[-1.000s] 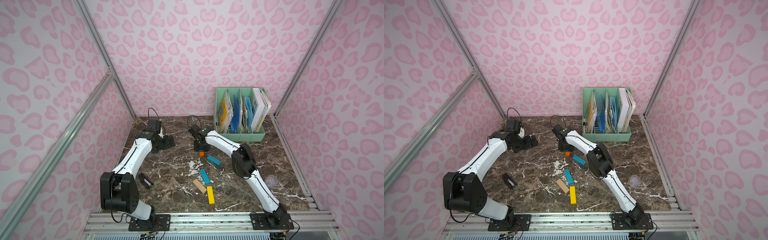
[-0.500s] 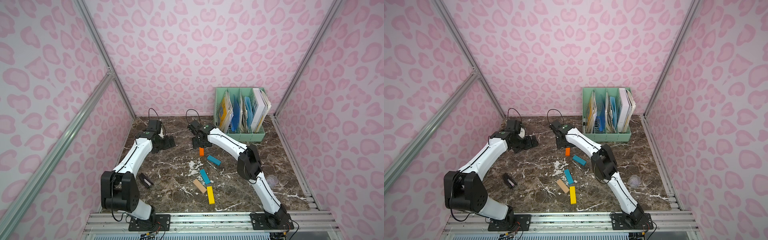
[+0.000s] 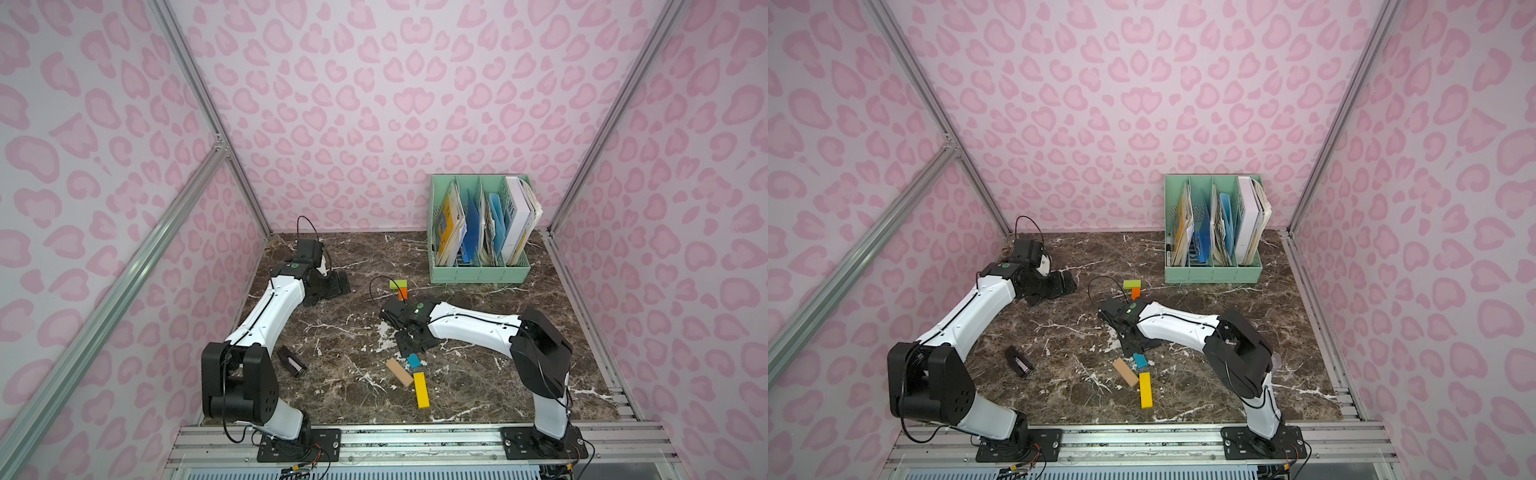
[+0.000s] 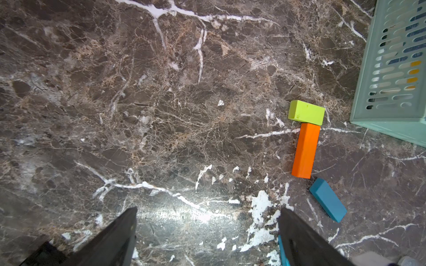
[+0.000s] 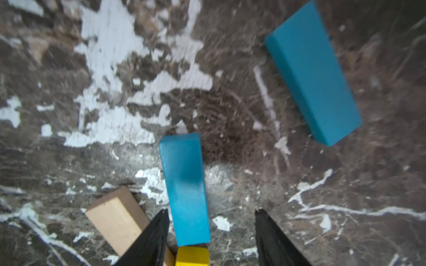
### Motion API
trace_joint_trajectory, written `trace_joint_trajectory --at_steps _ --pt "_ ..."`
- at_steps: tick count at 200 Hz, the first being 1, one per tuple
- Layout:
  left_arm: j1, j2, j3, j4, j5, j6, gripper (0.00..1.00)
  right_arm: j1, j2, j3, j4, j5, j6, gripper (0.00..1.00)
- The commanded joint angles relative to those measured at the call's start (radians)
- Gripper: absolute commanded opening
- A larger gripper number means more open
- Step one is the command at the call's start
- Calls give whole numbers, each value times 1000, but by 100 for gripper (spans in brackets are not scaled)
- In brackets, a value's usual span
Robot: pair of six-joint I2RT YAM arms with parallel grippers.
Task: Assemble a giraffe with building blocks
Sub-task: Assemble the building block at the center of the board.
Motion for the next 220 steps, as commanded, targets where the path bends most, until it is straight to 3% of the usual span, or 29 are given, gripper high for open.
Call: trace_joint_trajectory --at_steps 1,97,144,220 --pt "1 3 6 -19 -2 11 98 31 -13 -33 67 -32 54 63" --pt "0 -1 4 -20 -5 13 98 21 46 -56 116 -70 101 59" --pt "1 0 4 -20 -6 13 98 -11 32 -78 118 -68 113 43" --pt "1 -3 6 -22 -6 14 98 -75 74 13 75 -59 88 37"
